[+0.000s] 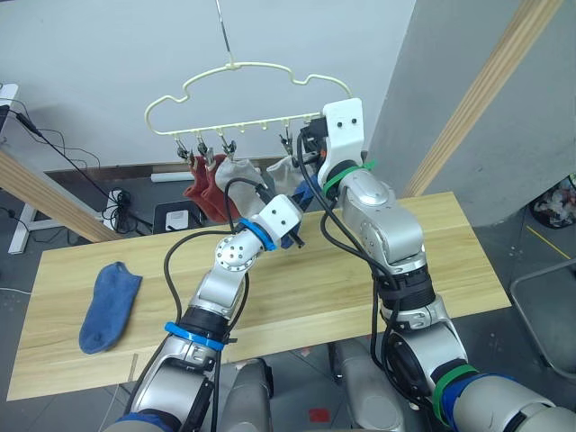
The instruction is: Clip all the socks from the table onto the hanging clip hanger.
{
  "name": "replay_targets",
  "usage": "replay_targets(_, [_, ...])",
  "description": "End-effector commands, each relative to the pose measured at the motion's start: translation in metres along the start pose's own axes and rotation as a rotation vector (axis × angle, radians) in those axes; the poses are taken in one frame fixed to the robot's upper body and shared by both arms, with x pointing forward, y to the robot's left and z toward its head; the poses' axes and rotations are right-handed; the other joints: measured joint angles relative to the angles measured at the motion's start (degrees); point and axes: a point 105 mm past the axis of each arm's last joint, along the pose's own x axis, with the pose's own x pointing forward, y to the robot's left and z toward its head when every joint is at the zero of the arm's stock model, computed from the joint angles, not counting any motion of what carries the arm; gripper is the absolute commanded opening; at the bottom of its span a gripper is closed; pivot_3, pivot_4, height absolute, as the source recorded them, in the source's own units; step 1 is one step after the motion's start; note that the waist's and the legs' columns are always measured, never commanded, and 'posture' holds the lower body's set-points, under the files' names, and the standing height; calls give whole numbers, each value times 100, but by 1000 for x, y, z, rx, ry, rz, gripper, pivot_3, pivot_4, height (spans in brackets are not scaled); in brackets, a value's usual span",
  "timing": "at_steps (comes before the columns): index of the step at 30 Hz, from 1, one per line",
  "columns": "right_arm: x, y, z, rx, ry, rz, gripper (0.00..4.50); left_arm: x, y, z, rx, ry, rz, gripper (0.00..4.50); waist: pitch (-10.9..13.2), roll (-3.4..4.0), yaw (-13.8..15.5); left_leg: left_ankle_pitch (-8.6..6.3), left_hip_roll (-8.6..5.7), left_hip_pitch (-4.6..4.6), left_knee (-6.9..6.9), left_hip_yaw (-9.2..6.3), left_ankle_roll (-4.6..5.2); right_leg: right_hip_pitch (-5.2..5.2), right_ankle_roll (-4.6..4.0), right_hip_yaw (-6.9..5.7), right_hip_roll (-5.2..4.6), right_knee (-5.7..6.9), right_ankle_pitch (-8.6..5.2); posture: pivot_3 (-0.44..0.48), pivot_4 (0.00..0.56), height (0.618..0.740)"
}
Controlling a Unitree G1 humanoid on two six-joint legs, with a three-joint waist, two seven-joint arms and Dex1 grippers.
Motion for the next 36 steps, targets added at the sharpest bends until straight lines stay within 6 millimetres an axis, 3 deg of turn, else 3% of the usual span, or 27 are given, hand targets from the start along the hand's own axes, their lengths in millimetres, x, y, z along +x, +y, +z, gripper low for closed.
replay_targets(1, [-3,4,16,-6,-57,12,59,2,8,13,20,-54,42,0,0,0,4,0,0,-1,0,0,0,0,0,0,0,0,0,-206,301,740])
replay_targets(35, [-4,4,10,-8,-26,18,59,18,20,44,-75,-125,116,0,0,0,11,0,-1,-2,0,-2,0,0,1,0,0,-1,0,-199,309,740])
replay_targets(36, [-4,3,10,-5,-29,13,409,17,20,44,-76,-124,117,0,0,0,10,0,-1,-2,0,-2,0,0,1,0,0,-1,0,-199,309,740])
